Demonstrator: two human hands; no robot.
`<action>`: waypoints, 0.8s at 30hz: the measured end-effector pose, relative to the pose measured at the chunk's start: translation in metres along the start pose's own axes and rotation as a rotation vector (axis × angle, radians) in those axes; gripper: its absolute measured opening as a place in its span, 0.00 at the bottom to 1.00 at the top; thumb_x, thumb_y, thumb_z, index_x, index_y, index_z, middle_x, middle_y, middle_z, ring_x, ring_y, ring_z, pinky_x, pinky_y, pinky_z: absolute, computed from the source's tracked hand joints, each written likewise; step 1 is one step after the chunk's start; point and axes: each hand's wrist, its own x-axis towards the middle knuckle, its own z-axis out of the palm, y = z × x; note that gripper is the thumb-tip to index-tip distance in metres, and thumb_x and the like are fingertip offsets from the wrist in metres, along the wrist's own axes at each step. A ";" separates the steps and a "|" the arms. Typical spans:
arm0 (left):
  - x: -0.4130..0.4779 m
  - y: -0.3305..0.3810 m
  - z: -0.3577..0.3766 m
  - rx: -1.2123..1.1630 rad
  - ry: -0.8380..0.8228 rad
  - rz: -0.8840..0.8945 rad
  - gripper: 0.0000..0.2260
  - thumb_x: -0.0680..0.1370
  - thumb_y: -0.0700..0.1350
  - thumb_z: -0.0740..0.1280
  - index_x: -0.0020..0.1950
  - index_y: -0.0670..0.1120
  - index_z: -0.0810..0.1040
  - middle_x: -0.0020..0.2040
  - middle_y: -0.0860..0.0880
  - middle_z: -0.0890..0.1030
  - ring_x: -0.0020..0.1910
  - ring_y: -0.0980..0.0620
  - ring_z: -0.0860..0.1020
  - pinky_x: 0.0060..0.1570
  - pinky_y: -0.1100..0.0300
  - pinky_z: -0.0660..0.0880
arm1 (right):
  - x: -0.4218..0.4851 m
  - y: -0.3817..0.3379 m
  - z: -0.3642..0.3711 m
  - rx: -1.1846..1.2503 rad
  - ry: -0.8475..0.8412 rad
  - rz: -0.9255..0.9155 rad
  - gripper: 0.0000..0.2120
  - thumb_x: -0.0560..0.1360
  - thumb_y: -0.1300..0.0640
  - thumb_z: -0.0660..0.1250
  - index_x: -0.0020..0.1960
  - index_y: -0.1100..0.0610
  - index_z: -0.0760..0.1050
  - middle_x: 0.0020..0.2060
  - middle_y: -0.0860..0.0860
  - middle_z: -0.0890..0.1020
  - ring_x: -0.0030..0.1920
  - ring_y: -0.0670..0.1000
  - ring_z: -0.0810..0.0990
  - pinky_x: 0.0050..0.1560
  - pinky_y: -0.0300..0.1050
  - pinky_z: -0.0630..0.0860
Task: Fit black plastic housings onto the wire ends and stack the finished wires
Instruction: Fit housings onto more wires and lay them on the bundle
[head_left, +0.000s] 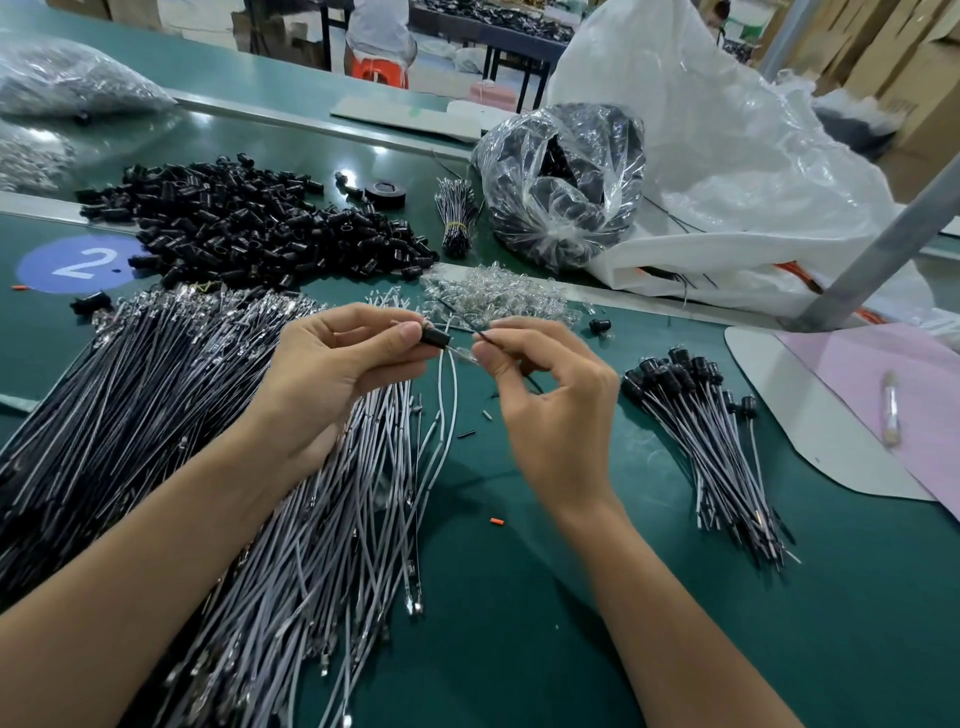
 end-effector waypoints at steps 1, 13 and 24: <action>0.001 0.001 -0.001 -0.026 0.010 0.002 0.05 0.66 0.38 0.72 0.39 0.44 0.86 0.43 0.42 0.86 0.42 0.48 0.85 0.41 0.62 0.81 | 0.002 0.002 -0.002 -0.023 0.016 0.020 0.03 0.72 0.63 0.75 0.45 0.61 0.85 0.40 0.52 0.83 0.39 0.45 0.79 0.43 0.32 0.74; 0.003 0.003 -0.004 -0.166 0.067 0.018 0.08 0.67 0.34 0.69 0.46 0.39 0.81 0.43 0.44 0.86 0.43 0.49 0.85 0.42 0.63 0.81 | 0.006 0.009 -0.006 -0.130 -0.163 0.048 0.03 0.68 0.63 0.77 0.39 0.59 0.84 0.31 0.50 0.80 0.29 0.41 0.70 0.36 0.29 0.66; 0.003 0.001 -0.004 -0.150 0.031 0.012 0.07 0.67 0.34 0.69 0.44 0.40 0.82 0.44 0.43 0.86 0.44 0.49 0.85 0.43 0.62 0.81 | 0.005 0.009 -0.006 -0.144 -0.139 0.009 0.03 0.68 0.64 0.77 0.39 0.60 0.84 0.31 0.51 0.80 0.30 0.41 0.71 0.36 0.28 0.67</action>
